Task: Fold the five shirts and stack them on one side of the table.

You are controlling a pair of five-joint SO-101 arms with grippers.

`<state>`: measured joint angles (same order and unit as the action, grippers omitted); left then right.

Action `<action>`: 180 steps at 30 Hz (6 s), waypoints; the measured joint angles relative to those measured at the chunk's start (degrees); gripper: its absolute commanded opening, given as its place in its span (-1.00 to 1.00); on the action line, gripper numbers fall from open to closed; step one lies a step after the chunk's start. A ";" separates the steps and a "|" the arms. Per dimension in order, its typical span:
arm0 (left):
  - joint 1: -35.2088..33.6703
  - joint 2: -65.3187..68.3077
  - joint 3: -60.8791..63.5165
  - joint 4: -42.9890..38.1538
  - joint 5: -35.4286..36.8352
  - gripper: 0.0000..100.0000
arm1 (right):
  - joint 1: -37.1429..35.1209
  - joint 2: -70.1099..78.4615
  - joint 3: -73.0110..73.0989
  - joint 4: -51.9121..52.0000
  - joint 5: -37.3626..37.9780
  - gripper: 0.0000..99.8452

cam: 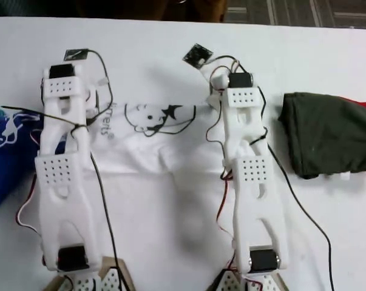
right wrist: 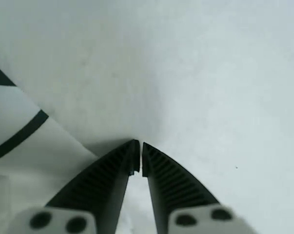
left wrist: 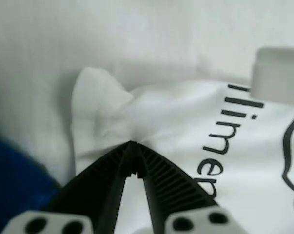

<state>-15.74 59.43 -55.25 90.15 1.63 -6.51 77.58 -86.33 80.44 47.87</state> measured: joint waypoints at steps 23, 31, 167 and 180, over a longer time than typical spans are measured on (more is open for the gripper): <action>0.00 0.18 0.00 -0.88 4.13 -0.94 | 3.08 -9.58 -7.03 19.78 -0.79 -0.96; 0.00 0.18 0.00 -0.88 4.13 -0.94 | 4.31 -9.58 5.27 19.96 -4.13 -0.96; 0.00 0.26 0.00 -1.05 4.13 -0.94 | -3.43 -50.02 53.45 8.18 4.04 -0.47; 0.00 0.26 0.00 -1.05 4.13 -0.94 | -1.32 -49.49 52.22 12.31 10.29 -0.47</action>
<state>-15.74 59.69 -55.25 89.10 5.76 -7.82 28.09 -34.11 92.75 58.15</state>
